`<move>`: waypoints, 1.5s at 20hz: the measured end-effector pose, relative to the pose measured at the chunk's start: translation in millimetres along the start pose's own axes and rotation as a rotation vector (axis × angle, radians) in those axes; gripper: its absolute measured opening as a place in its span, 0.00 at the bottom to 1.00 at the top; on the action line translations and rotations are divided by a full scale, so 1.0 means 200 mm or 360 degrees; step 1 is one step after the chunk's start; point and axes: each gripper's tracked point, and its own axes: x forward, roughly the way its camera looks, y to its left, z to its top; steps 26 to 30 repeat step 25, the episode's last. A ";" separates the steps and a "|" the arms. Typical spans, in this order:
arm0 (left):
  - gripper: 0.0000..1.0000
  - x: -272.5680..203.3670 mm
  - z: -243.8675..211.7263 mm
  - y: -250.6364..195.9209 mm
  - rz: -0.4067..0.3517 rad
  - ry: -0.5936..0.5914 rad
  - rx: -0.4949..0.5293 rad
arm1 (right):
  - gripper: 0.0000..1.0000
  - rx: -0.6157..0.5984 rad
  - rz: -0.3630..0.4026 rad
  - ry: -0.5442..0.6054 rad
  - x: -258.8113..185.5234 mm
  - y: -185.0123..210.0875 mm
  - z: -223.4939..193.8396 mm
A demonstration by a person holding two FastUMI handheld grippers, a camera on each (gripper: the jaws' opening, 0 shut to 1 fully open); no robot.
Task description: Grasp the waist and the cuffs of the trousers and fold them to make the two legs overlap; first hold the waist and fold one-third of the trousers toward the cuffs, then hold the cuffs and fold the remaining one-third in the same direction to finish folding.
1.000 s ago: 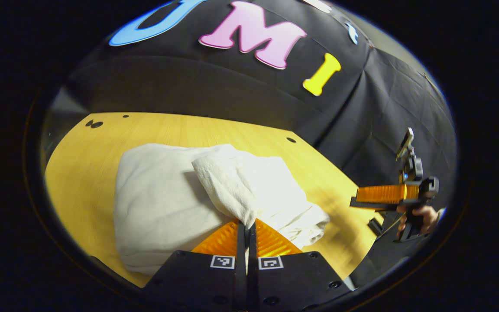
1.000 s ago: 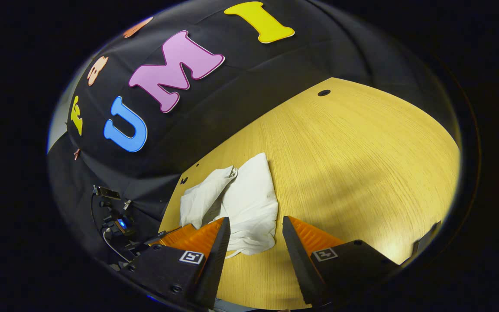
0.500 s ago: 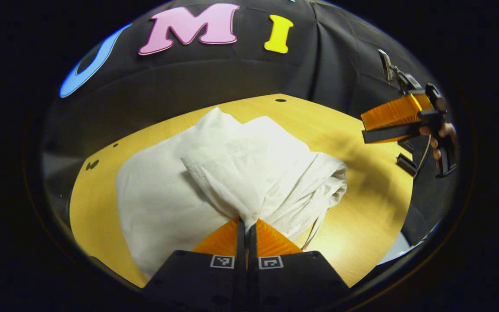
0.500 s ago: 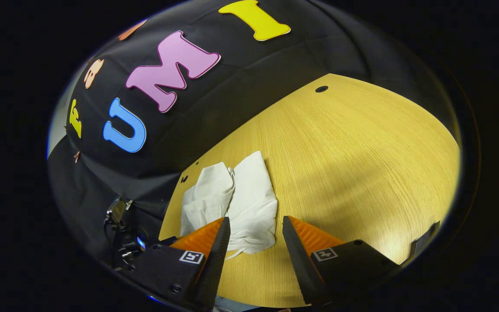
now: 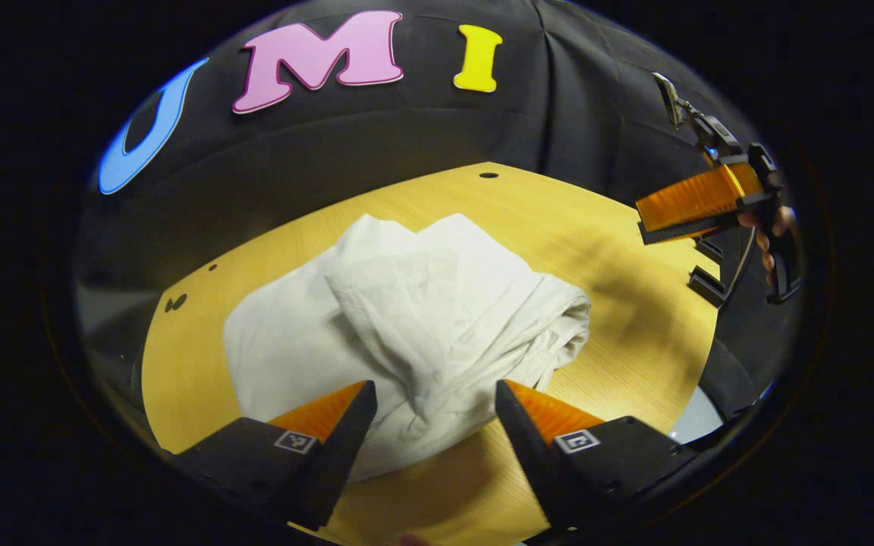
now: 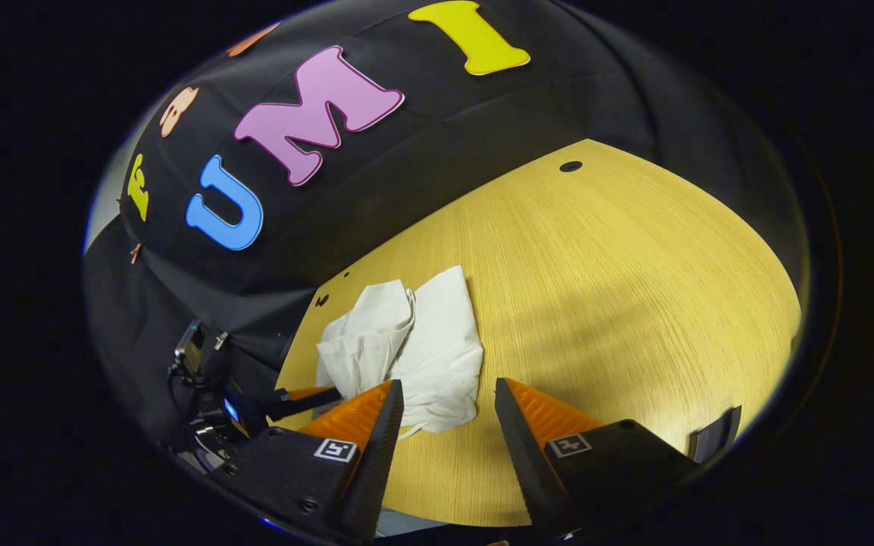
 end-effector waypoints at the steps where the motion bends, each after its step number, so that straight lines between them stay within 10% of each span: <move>1: 1.00 -0.05 0.03 0.00 0.0009 -0.0006 -0.0027 | 0.76 -0.0012 0.0012 0.0006 -0.02 0.02 -0.01; 16: 0.98 -0.84 0.15 0.20 0.0302 -0.0218 -0.0633 | 0.87 -0.0121 0.0129 0.0070 -0.10 0.47 0.04; 30: 0.97 -0.95 0.08 0.26 0.0356 -0.0245 -0.0736 | 0.88 -0.0145 0.0119 0.0105 -0.04 0.55 0.01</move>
